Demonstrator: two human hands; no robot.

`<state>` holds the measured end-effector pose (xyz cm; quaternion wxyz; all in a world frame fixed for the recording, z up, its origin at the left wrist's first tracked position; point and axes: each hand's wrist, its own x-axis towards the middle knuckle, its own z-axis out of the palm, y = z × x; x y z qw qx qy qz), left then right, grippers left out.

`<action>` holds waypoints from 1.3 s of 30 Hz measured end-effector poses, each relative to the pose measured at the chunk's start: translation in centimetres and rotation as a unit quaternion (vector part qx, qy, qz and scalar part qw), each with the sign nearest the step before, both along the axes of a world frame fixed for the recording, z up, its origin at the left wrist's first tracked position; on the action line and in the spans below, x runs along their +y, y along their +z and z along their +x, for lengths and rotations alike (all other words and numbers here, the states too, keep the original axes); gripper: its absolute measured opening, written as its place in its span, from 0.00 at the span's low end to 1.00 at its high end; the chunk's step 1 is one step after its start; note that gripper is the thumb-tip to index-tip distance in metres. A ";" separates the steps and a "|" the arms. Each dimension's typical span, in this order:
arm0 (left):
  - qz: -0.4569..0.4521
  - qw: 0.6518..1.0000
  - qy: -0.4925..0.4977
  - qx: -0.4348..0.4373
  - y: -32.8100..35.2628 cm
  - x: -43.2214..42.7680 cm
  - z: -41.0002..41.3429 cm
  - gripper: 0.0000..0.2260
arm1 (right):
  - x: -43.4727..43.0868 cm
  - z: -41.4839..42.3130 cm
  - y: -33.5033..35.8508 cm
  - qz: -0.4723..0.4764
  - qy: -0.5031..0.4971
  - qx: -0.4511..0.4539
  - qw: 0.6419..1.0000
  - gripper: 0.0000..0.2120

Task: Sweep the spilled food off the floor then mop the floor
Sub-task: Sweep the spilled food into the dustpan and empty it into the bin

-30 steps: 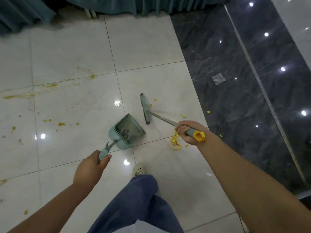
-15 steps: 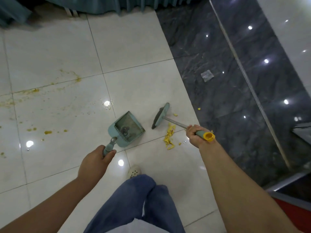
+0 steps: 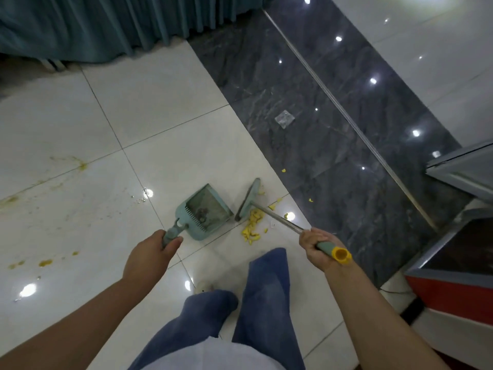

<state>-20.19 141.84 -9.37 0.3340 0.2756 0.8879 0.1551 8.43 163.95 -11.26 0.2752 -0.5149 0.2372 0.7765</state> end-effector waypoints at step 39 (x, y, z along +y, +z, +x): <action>-0.035 0.990 0.108 0.079 -0.5 38.9 11.1 0.16 | 46.3 -0.8 -4.5 0.249 0.561 -0.199 0.764 0.12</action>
